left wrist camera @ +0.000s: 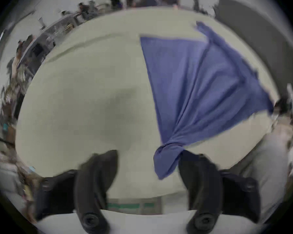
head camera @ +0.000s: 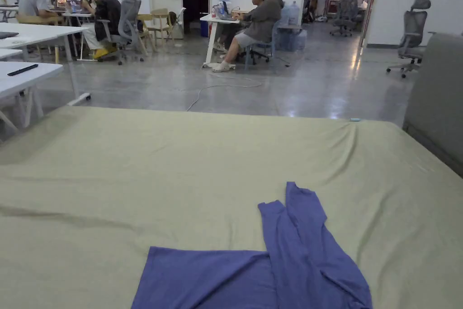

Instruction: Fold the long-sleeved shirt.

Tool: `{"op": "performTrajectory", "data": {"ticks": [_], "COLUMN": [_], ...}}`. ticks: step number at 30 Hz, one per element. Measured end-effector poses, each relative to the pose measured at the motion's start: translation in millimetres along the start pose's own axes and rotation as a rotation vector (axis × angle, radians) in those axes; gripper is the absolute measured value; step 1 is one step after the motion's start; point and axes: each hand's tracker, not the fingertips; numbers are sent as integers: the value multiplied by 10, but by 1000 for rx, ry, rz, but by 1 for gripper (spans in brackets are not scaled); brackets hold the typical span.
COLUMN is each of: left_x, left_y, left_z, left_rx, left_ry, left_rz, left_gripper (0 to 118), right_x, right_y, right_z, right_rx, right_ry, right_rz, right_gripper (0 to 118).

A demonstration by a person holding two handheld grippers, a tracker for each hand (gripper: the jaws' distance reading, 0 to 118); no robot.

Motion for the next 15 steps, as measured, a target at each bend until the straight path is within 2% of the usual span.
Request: {"op": "performTrajectory", "data": {"ticks": [1, 4, 5, 6, 7, 8, 10, 11, 12, 13, 14, 15], "left_x": [7, 173, 239, 304, 381, 419, 453, 464, 453, 485, 516, 535], "left_y": [33, 80, 54, 52, 51, 44, 108, 171, 231, 305, 383, 452], "left_z": [150, 395, 385, 345, 241, 147, 62, 18, -57, -75, -79, -79], "left_rx": [64, 149, 125, 99, 74, 77, 90, 81, 81, 85, 95, 112], "left_ry": [-11, -13, 0, 62, 112, 118, -14, -79, -74, -41, -20, 3], "left_rz": [23, 47, 34, 17, 11, 34, 131, 162, 158, 132, 83, 55], "left_gripper": [91, 88, 75, 36, 0, 0, 0, 0, 0, 0, 0, 0], "right_x": [2, -18, -42, -66, -126, -197, -392, -582, -710, -844, -959, -1063], "right_y": [30, 109, 136, 146, 193, 272, 514, 778, 1060, 1368, 1732, 2096], "right_z": [186, 522, 529, 478, 384, 286, 63, 21, -32, -65, -137, -232], "right_rx": [71, 159, 160, 145, 124, 103, 106, 124, 144, 180, 233, 285], "right_ry": [13, 84, 105, 149, 183, 191, 148, 151, 185, 211, 241, 265], "right_rz": [-3, -55, -77, -95, -95, -81, -36, 34, 58, 68, 89, 120], "right_gripper": [87, 88, 87, 79, 37, 0, 0, 0, 0, 6, 38, 84]}}
